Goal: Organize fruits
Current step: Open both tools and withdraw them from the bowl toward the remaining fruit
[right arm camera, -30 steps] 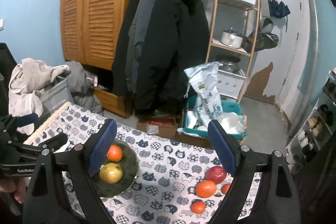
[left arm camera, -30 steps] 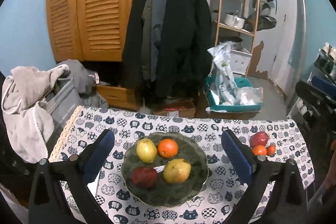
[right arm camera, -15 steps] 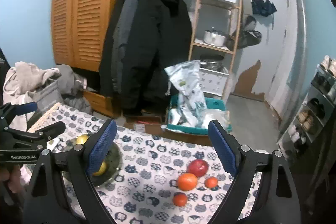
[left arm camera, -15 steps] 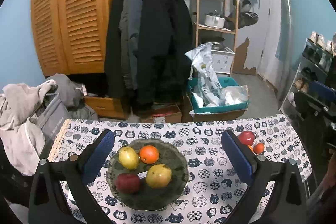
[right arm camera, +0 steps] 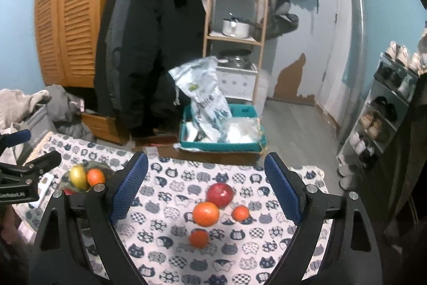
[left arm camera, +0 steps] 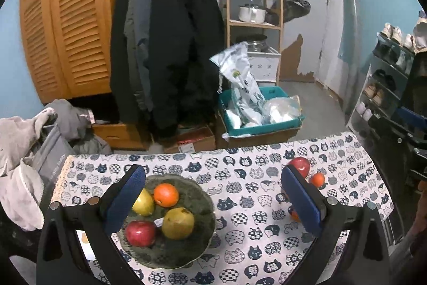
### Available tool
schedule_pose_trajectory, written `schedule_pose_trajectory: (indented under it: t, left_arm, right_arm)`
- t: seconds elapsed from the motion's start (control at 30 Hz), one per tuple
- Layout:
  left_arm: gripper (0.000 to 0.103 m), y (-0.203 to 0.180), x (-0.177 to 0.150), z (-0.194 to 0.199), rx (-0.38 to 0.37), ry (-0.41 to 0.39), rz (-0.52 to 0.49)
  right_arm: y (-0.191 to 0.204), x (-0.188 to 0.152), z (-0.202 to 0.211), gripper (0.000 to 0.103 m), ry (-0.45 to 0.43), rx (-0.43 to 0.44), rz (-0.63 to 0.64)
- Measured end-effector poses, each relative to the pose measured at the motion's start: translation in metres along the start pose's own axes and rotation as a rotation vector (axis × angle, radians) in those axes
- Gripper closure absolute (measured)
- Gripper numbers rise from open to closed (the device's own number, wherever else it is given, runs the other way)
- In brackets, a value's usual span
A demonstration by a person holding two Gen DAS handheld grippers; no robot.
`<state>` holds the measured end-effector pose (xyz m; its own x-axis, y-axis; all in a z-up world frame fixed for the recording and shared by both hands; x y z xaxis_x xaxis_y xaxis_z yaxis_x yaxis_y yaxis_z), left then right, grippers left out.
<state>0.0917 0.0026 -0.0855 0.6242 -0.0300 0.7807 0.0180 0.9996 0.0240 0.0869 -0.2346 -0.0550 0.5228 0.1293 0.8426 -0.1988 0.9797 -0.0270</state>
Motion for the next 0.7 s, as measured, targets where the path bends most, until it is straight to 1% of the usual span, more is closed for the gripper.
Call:
schedule_pose_trajectory:
  t: [0.13, 0.27, 0.5, 0.7]
  left_arm:
    - [0.0, -0.015, -0.006, -0.013, -0.003, 0.026, -0.031]
    - [0.0, -0.025, -0.016, -0.032, 0.012, 0.064, -0.056]
    - [0.0, -0.034, -0.039, -0.065, 0.009, 0.144, -0.059]
    - [0.0, -0.037, -0.061, -0.093, 0.025, 0.211, -0.059]
  right_arm:
    - [-0.011, -0.013, -0.012, 0.015, 0.039, -0.02, -0.011]
    - [-0.019, -0.027, -0.028, 0.015, 0.093, -0.01, -0.035]
    - [-0.029, -0.061, -0.059, 0.015, 0.203, 0.0, -0.073]
    - [-0.029, -0.094, -0.089, 0.015, 0.298, 0.015, -0.086]
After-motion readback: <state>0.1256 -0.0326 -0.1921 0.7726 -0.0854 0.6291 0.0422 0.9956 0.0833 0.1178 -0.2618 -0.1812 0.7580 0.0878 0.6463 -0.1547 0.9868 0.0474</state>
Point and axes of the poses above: each gripper's, at about its wrist camera, not at the fingertips, and z roughly against the way its jaws point, y to its left, x to its top, the point moved 8 cm from there along -z, roughly the way its jaws point, and after that the axes turned 3 degrees about x, right-handed, at the moved point
